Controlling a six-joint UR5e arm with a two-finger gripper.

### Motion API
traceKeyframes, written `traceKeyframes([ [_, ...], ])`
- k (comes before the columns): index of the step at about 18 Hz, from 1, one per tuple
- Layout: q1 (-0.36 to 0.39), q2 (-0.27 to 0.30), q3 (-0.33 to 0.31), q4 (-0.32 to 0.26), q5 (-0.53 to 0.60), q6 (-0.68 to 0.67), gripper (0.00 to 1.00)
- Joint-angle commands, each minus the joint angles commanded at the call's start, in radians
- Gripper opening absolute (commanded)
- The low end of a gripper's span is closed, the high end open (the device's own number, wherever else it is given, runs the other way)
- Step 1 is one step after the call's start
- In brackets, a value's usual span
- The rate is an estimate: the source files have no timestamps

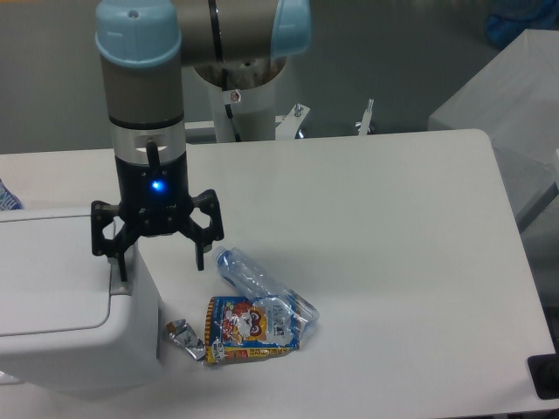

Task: Open the trash can
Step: 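Push the gripper fingers against the lid edge to swing it open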

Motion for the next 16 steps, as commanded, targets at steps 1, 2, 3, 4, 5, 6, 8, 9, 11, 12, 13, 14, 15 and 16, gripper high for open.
traceKeyframes([
  [1,0.0,0.0,-0.003,0.0,0.002,0.002,1.0],
  [2,0.0,0.0,-0.008,0.002,0.002,0.002,1.0],
  [3,0.0,-0.002,-0.009,0.002,0.002,0.002,1.0],
  [4,0.0,-0.002,-0.008,0.002,0.002,0.0,1.0],
  [5,-0.002,-0.003,-0.008,0.002,0.002,0.002,1.0],
  [6,-0.003,-0.005,-0.008,0.002,0.002,0.002,1.0],
  [8,-0.003,-0.008,-0.008,0.002,0.002,0.002,1.0],
  [9,-0.003,-0.009,-0.008,0.002,0.002,0.002,1.0],
  [11,-0.003,-0.011,-0.008,0.002,0.002,0.002,1.0],
  [12,-0.003,-0.011,-0.008,0.002,0.002,0.002,1.0],
  [13,-0.003,-0.011,-0.008,0.002,0.002,0.002,1.0],
  [14,-0.003,-0.011,-0.008,0.002,0.002,0.002,1.0],
  [15,-0.003,-0.011,-0.006,0.002,0.002,0.002,1.0],
  [16,-0.003,-0.011,-0.006,0.002,0.002,0.002,1.0],
])
